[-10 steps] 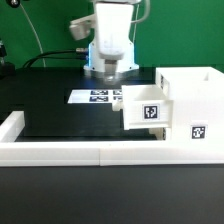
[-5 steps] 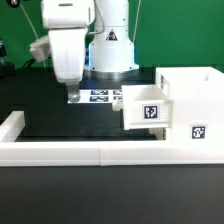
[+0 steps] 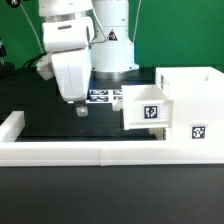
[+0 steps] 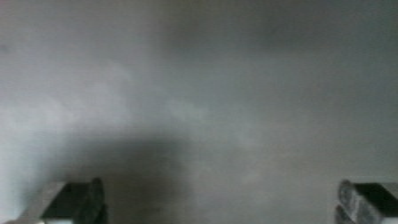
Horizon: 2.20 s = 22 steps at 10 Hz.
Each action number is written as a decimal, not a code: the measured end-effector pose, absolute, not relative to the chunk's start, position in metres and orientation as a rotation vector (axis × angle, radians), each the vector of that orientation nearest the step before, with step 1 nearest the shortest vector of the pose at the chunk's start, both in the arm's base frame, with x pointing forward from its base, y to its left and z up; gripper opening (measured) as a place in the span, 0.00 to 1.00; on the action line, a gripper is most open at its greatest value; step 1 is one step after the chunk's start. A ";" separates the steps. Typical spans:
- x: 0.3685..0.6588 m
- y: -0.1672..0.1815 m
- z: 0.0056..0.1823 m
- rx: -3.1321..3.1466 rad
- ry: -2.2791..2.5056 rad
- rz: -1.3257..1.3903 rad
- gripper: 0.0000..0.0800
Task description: Assemble drawer
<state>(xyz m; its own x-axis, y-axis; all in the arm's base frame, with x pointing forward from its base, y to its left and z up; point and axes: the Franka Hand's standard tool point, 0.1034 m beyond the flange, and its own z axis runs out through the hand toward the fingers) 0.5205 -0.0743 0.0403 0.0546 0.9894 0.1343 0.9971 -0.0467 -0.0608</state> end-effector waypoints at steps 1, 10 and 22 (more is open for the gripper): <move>0.524 -0.065 0.040 -2.198 -2.041 -0.085 0.81; 0.537 -0.013 0.045 -2.281 -1.932 -0.093 0.81; 0.541 0.031 0.047 -2.327 -1.859 -0.097 0.81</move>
Offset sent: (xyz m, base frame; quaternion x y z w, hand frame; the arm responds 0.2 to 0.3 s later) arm 0.0164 0.0254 0.0091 0.0069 -0.0023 0.0405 0.9992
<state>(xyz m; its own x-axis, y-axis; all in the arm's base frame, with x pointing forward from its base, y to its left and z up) 0.5407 0.0312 0.0466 0.2245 0.9628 0.1506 0.9732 -0.2136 -0.0851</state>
